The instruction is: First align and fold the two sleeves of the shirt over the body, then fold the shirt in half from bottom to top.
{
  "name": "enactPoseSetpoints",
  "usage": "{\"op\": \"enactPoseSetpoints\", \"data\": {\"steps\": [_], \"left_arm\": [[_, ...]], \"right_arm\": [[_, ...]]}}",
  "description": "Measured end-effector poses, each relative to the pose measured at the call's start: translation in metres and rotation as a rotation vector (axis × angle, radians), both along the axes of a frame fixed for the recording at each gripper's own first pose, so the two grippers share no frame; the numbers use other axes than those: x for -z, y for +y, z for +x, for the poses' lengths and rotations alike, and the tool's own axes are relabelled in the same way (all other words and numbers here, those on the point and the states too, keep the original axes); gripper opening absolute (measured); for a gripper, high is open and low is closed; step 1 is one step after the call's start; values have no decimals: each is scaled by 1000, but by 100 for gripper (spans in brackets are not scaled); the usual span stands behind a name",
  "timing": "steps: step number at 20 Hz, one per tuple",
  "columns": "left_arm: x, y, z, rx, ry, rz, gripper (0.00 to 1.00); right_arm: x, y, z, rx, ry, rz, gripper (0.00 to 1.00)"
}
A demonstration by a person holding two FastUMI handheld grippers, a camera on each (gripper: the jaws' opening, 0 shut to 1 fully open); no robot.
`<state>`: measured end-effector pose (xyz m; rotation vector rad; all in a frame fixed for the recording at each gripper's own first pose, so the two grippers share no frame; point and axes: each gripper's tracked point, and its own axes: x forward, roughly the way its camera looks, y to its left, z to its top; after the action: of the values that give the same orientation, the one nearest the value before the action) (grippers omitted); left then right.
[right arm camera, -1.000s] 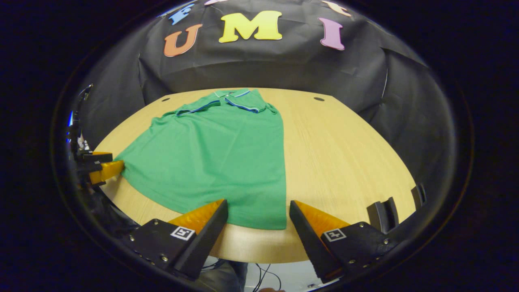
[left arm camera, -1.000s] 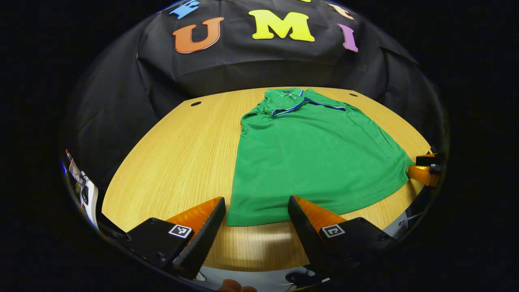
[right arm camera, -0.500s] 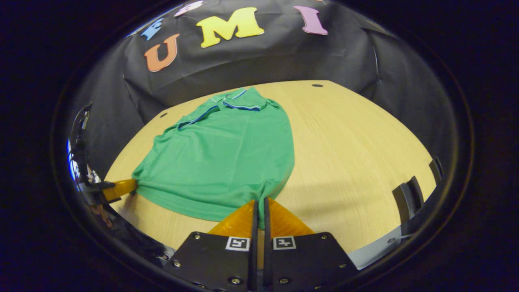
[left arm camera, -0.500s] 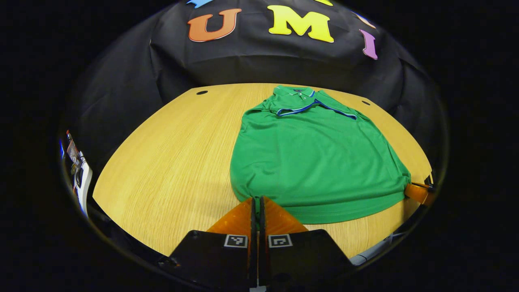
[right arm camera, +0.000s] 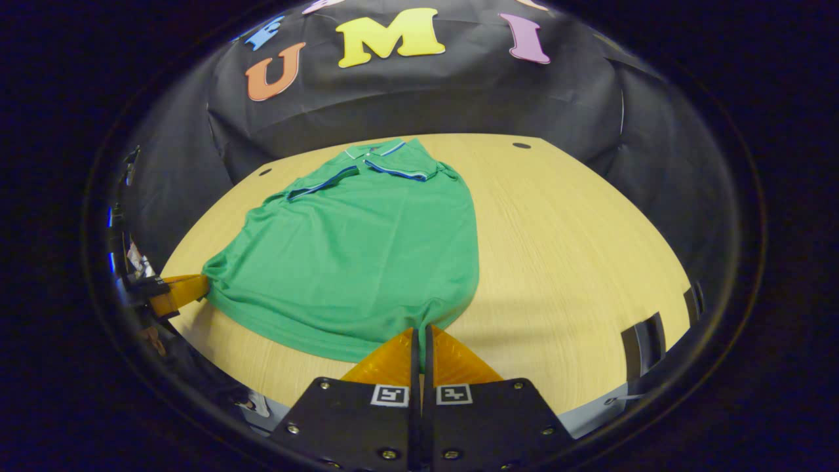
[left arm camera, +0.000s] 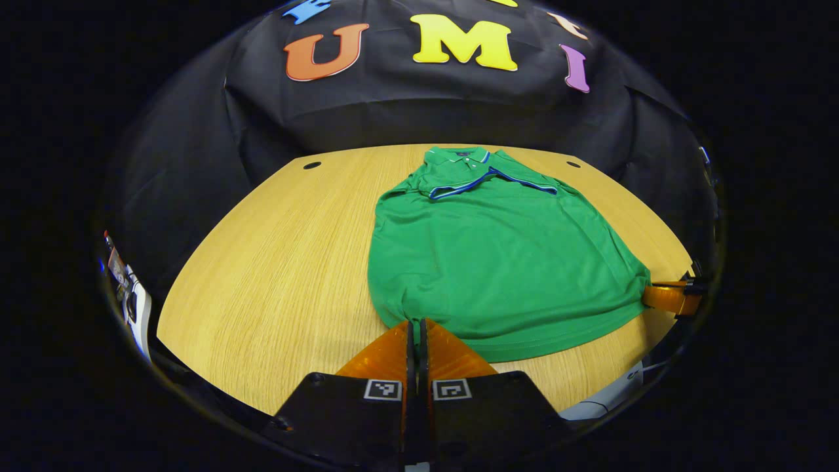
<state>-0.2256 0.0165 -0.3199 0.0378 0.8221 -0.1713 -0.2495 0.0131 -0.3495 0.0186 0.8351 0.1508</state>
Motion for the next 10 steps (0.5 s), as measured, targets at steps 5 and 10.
{"op": "enactPoseSetpoints", "data": {"steps": [5, 10], "left_arm": [[-10, 0, 16, -22, -10, -29, 3], [-38, 0, 47, -27, -67, -49, 3]], "right_arm": [[-24, 3, 28, -3, -54, 8, 1], [-54, 11, 61, -12, -127, 19, 1]]}}
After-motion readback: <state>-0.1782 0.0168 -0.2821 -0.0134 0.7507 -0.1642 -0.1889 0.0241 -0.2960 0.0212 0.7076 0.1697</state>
